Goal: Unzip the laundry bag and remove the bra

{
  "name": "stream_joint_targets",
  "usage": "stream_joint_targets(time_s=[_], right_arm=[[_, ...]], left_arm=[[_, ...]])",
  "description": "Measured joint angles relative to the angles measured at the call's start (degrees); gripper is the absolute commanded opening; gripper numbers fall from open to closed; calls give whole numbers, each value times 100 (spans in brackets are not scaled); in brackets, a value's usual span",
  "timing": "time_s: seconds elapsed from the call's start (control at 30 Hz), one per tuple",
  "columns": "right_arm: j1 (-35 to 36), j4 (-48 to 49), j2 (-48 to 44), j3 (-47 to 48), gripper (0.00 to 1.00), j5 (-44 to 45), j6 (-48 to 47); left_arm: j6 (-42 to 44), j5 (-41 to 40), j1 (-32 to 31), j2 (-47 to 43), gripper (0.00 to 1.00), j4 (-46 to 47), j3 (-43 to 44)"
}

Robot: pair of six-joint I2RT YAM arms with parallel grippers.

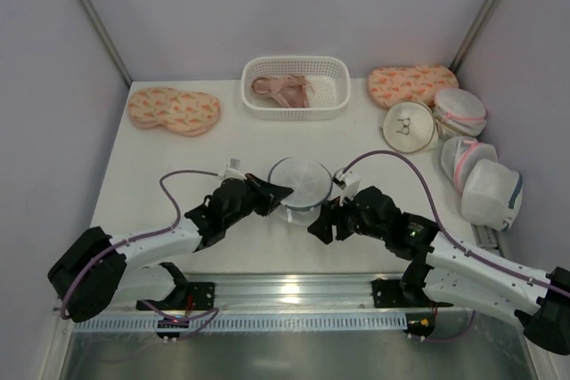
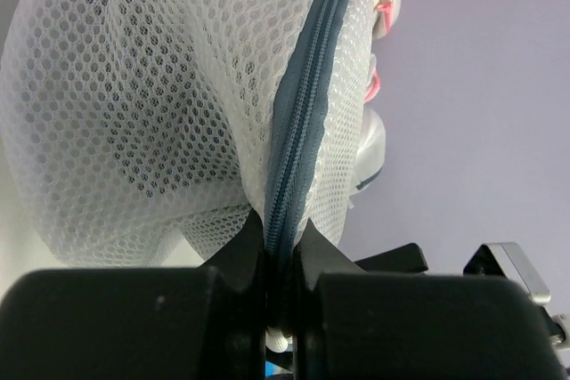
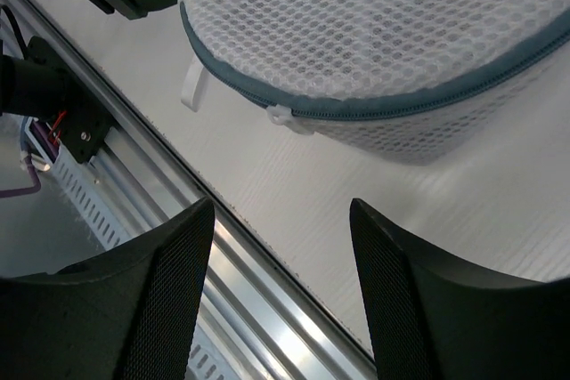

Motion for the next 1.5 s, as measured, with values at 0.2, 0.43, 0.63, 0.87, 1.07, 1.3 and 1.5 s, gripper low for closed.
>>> stream_joint_targets(time_s=[0.2,0.43,0.63,0.87,1.07,1.3,1.5], right_arm=[[4,658,396,-31,65,142,33],[15,951,496,-28,50,452,46],[15,782,376,2,20,647,39],[81,286,323,201,4,693,57],[87,-369,420,444,4,876,59],[136,-1349,809,802,4,1593,225],[138,-2155,837,1126,4,2667,579]], left_arm=[[-365,210,0,197,0,396,-4],[-420,258,0,197,0,518,-90],[-317,280,37,188,0,446,-155],[-52,544,205,166,0,372,-258],[372,1071,494,129,0,234,-236],[1443,2343,986,734,2,-284,699],[2752,3003,1401,1349,99,-1110,1773]])
